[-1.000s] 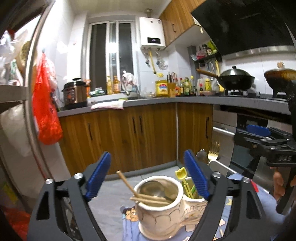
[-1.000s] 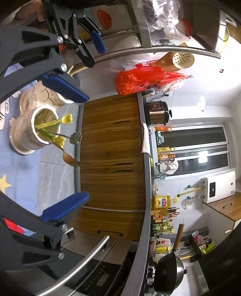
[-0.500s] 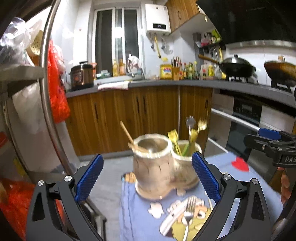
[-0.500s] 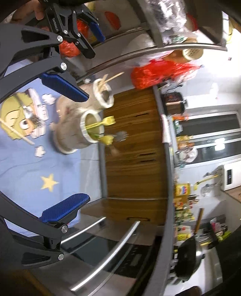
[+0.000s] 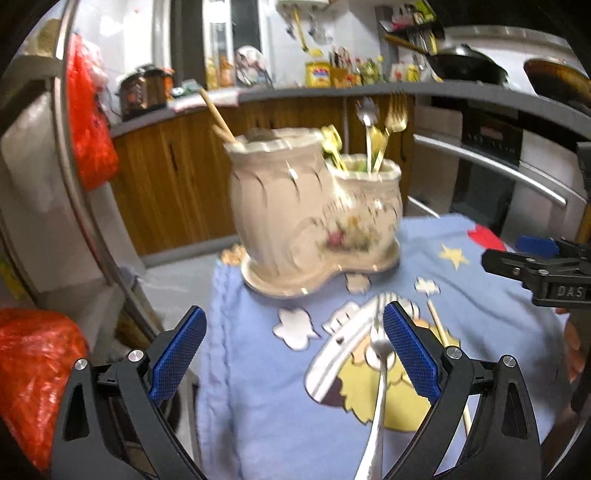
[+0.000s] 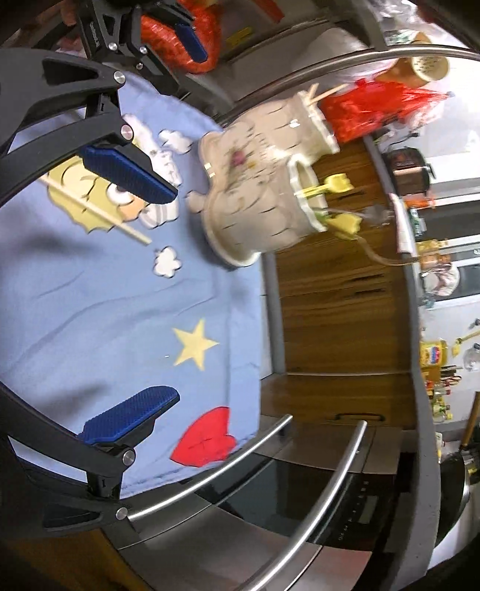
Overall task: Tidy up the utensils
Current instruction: 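Move both open tools back toward the silver fork on the cloth, then grasp the silver fork with the left tool while the right tool grasps the wooden chopstick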
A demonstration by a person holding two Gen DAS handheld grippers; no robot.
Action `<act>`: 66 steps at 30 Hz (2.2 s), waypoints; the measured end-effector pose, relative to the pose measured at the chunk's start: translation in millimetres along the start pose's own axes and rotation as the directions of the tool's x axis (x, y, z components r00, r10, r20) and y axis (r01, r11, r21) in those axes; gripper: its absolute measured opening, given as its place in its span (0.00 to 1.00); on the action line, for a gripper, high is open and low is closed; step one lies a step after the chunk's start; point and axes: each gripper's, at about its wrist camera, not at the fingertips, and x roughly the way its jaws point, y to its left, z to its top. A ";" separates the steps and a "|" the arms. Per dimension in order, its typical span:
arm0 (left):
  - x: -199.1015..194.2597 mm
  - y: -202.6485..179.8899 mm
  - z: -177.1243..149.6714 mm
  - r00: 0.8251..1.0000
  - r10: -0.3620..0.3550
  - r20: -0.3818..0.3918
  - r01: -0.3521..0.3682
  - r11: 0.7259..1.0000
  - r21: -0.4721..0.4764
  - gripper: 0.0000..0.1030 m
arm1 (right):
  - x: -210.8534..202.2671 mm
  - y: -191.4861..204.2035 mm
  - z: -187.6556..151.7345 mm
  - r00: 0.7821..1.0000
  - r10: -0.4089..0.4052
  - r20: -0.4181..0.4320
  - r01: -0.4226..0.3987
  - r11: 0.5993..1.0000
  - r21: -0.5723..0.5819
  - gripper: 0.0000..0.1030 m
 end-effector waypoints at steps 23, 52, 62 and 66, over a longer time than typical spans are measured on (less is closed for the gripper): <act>34.0 -46.7 -27.8 0.951 -0.197 -0.239 0.237 0.960 0.150 0.29 | 30.3 -7.4 -9.2 0.991 0.050 -0.127 -0.046 0.999 0.028 0.95; 21.1 -24.7 -23.6 0.955 -0.211 -0.206 0.232 0.970 0.079 0.06 | 30.5 72.9 -42.3 0.957 0.077 -0.279 -0.142 0.965 -0.221 0.19; 15.6 -22.4 -21.8 0.957 -0.218 -0.190 0.234 0.970 0.068 0.05 | 36.4 52.0 -34.7 0.955 0.134 -0.264 -0.159 0.984 -0.077 0.05; 13.3 -20.1 -21.0 0.958 -0.220 -0.186 0.235 0.970 0.063 0.05 | 27.9 38.3 -27.9 0.955 0.160 -0.248 -0.172 0.985 -0.027 0.05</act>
